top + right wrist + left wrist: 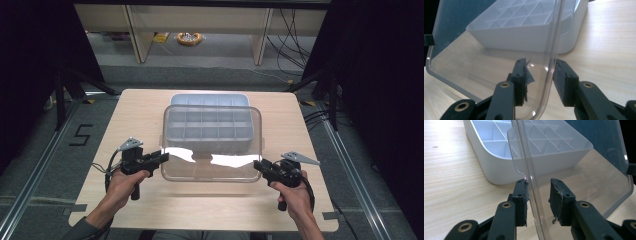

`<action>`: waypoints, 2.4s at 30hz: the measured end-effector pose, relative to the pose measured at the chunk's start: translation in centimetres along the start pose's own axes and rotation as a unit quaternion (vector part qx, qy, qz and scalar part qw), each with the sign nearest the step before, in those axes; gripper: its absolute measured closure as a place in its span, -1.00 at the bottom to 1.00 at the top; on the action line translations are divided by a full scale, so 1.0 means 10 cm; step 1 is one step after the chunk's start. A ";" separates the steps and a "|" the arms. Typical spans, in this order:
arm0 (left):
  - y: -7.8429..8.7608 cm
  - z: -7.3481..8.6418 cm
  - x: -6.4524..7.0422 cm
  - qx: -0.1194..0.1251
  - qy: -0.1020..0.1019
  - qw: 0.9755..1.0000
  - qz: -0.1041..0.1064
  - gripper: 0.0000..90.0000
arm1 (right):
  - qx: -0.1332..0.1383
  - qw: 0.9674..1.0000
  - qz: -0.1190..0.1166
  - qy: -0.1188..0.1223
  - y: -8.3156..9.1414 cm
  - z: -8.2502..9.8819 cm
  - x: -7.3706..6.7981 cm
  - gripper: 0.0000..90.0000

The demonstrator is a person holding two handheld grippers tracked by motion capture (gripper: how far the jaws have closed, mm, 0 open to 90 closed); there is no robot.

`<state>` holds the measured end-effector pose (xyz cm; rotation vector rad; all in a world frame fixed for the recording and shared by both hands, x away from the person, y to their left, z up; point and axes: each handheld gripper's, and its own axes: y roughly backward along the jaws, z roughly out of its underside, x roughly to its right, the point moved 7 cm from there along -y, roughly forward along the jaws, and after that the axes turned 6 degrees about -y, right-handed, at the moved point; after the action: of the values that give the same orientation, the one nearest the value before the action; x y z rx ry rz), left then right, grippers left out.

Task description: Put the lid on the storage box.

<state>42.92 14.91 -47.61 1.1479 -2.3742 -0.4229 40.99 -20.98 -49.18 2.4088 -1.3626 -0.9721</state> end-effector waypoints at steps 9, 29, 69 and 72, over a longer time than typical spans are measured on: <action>-0.09 -0.39 -0.13 0.015 0.004 1.000 -0.013 0.49 | 0.019 1.000 0.005 0.005 -0.13 -0.45 -0.04 0.44; -0.50 -0.85 -0.47 0.016 0.044 0.998 -0.035 0.45 | 0.028 0.999 0.039 -0.022 -0.58 -1.13 0.02 0.41; -0.91 -0.71 -0.78 -0.022 0.086 0.994 -0.061 0.36 | 0.002 0.996 0.061 -0.068 -1.04 -1.00 0.25 0.31; -0.94 -0.71 -0.78 -0.018 0.094 0.993 -0.062 0.32 | 0.005 0.997 0.062 -0.049 -1.06 -1.01 0.30 0.31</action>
<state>57.01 14.90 -48.10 1.2649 -2.1336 -0.3795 55.72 -18.97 -47.90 2.2798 -1.5337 -1.0650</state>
